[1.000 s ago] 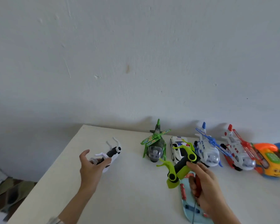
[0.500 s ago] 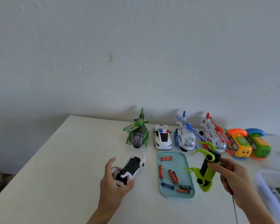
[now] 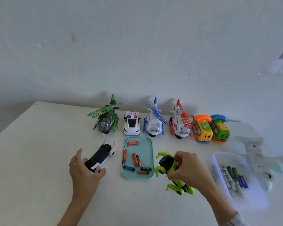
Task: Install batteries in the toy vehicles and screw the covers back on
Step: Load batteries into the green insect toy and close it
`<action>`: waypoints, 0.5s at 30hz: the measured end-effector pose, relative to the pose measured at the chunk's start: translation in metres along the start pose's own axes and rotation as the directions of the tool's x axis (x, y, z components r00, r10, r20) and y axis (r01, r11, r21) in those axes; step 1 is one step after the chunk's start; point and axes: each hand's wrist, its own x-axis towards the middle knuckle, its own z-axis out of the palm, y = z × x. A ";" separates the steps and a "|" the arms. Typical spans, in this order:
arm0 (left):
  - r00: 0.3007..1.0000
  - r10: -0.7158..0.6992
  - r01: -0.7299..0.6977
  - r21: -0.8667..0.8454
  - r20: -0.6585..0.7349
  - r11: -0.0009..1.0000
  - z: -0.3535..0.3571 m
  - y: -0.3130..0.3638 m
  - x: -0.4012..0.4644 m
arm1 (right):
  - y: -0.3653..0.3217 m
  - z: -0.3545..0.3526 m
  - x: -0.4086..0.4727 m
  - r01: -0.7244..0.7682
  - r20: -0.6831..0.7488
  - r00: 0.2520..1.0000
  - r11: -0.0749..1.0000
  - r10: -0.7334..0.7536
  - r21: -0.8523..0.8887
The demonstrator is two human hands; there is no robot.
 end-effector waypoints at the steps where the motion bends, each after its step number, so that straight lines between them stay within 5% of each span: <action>1: 0.999 -0.025 0.028 0.052 -0.047 0.998 0.003 0.003 -0.003 | -0.002 0.000 0.002 0.023 0.035 0.999 0.996 -0.020 -0.091; 4: 0.984 -0.031 0.053 0.123 -0.175 0.991 0.015 0.027 -0.025 | -0.005 0.001 0.003 0.132 0.180 0.981 0.915 -0.066 -0.381; 7: 0.978 0.145 -0.132 0.100 -0.147 0.986 0.025 0.061 -0.055 | -0.005 0.009 0.005 0.193 0.246 0.965 0.875 -0.088 -0.445; 11: 0.866 0.466 -0.486 0.090 0.180 0.869 0.043 0.083 -0.087 | -0.003 0.010 0.007 0.247 0.278 0.950 0.884 -0.140 -0.397; 15: 0.753 0.404 -0.525 0.104 0.519 0.845 0.056 0.093 -0.096 | 0.010 -0.014 0.016 0.155 0.337 0.934 0.985 -0.122 -0.074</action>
